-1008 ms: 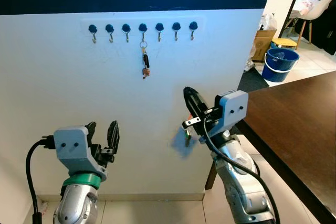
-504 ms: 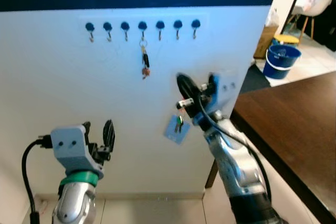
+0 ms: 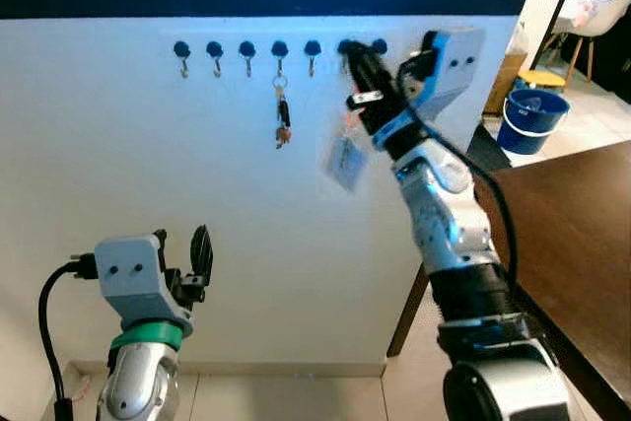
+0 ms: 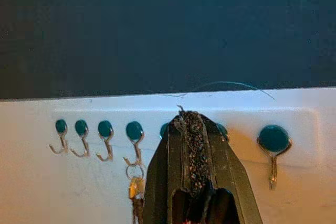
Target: Hang keys on a hook
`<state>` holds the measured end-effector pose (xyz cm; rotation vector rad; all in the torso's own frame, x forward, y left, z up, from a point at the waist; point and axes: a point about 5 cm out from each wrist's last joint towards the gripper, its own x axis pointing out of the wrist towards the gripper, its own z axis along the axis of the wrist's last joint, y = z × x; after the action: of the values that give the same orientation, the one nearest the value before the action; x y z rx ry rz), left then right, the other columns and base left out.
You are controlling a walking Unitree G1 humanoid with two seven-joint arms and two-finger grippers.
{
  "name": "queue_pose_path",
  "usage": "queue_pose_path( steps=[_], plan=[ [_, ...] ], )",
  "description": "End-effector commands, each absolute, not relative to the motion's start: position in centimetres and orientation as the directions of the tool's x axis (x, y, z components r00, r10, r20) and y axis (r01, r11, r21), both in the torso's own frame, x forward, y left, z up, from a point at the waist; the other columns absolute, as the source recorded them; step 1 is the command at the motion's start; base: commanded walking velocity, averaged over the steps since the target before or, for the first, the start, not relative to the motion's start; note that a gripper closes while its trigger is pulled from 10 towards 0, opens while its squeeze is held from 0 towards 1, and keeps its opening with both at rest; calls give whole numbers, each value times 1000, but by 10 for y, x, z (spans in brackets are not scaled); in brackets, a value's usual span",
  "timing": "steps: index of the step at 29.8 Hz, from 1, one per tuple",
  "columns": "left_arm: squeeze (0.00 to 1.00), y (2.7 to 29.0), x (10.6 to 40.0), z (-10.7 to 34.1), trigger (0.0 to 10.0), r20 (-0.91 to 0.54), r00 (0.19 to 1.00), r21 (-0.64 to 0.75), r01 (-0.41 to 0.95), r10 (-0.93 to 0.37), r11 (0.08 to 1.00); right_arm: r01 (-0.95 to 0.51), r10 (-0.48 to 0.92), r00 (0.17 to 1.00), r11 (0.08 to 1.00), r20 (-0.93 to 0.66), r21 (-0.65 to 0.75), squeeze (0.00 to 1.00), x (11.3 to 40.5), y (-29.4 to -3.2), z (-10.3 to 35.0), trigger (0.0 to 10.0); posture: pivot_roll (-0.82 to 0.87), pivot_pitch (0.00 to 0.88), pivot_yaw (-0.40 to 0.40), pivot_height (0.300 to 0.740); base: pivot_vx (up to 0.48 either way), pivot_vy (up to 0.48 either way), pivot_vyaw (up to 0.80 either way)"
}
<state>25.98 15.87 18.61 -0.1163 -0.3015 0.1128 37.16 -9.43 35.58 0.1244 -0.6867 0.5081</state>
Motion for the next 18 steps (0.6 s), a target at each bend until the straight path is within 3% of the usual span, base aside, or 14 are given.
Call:
queue_pose_path(
  steps=[1,9,18],
  plan=[
    [0,160,260,180,10000,262,956,-125,-104,134,987,-493,417,641,867,644,-71,0,375,-96,360,10000,-169,34,115,740,0,0,0],
    [0,158,258,183,10000,274,956,-121,-73,104,990,-506,439,645,859,626,-80,0,388,-104,363,10000,-146,52,115,740,0,0,0],
    [0,159,250,189,10000,285,955,-110,-54,83,993,-558,482,595,824,643,-102,0,389,-90,376,10000,-111,103,118,740,0,0,0]
  ],
)
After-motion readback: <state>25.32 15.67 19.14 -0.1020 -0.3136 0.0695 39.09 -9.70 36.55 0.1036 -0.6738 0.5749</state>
